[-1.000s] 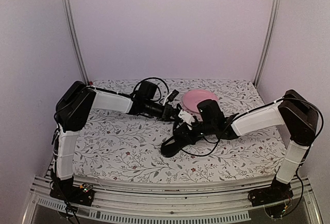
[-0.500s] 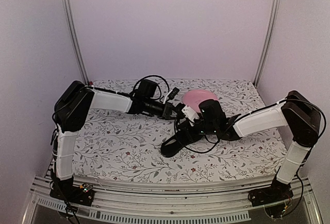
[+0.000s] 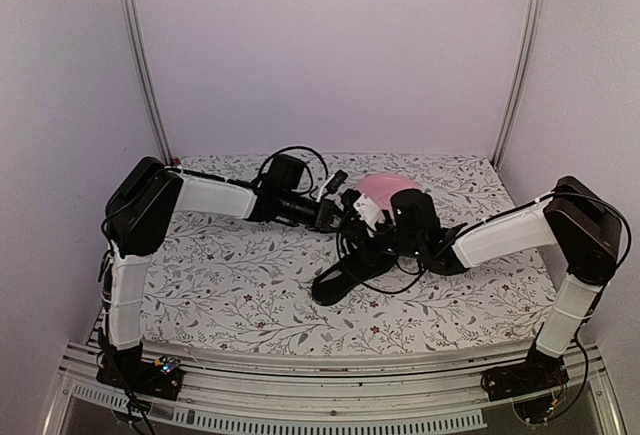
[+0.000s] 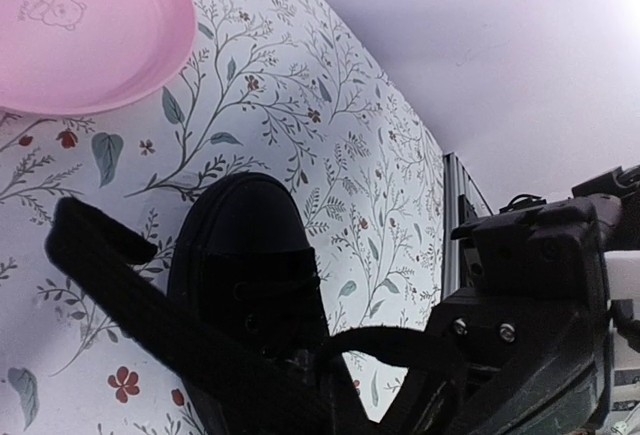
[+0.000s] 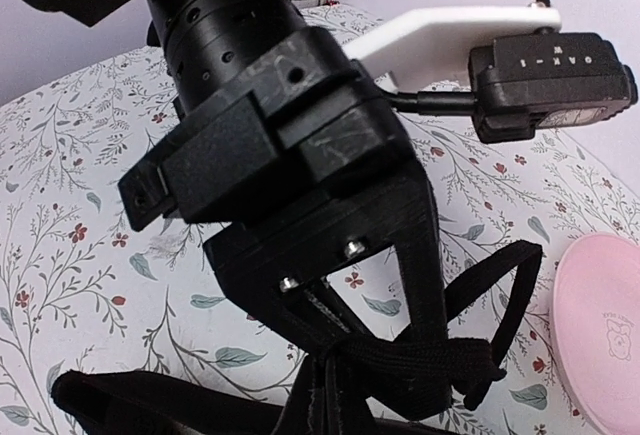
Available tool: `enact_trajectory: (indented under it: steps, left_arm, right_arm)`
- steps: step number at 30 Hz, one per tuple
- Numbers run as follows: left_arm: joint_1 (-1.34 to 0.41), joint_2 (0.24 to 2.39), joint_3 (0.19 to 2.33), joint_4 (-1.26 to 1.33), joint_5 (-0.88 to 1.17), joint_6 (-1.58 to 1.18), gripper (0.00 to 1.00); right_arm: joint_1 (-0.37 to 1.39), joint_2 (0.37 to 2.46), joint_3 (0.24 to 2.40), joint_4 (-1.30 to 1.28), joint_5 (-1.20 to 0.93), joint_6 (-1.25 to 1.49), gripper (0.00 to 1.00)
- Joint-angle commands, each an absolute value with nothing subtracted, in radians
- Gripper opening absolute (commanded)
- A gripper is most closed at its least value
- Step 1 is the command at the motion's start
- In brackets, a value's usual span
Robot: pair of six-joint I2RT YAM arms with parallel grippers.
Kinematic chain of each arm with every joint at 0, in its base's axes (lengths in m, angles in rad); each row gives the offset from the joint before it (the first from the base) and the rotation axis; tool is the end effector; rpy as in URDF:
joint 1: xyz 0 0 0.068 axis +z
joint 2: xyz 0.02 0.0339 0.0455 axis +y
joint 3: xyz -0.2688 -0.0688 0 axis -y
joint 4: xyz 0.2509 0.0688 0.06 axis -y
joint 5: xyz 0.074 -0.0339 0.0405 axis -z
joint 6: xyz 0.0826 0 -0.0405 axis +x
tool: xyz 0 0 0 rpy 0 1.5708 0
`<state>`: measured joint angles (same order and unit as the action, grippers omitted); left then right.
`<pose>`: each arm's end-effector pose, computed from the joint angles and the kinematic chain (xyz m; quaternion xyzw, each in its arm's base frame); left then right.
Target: Tie the shoes
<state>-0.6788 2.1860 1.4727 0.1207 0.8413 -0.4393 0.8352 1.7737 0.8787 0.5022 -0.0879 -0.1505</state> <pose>0.3592 -0.3689 0.1421 0.2867 0.7771 -0.5331 0.1724 0.2780 0.3180 0.1587 -0.4145 0.7203 0.2207 0.5105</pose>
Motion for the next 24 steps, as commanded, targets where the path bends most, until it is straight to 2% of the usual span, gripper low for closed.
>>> enact_trajectory:
  steps: [1, 13, 19, 24]
  left_arm:
    - [-0.693, 2.144, 1.468, 0.144, 0.861, -0.44, 0.0]
    - [-0.693, 2.146, 1.474, 0.149, 0.857, -0.446, 0.0]
    - [-0.693, 2.129, 1.472, 0.129, 0.819, -0.436, 0.0]
    - [-0.693, 2.11, 1.457, 0.114, 0.765, -0.419, 0.0]
  right_arm:
    - [0.843, 1.815, 0.838, 0.585, -0.05, -0.238, 0.02]
    - [0.861, 1.864, 0.886, 0.516, -0.086, -0.297, 0.02]
    - [0.874, 1.855, 0.859, 0.47, 0.098, -0.222, 0.02]
    - [0.874, 1.814, 0.829, 0.454, 0.142, -0.156, 0.02]
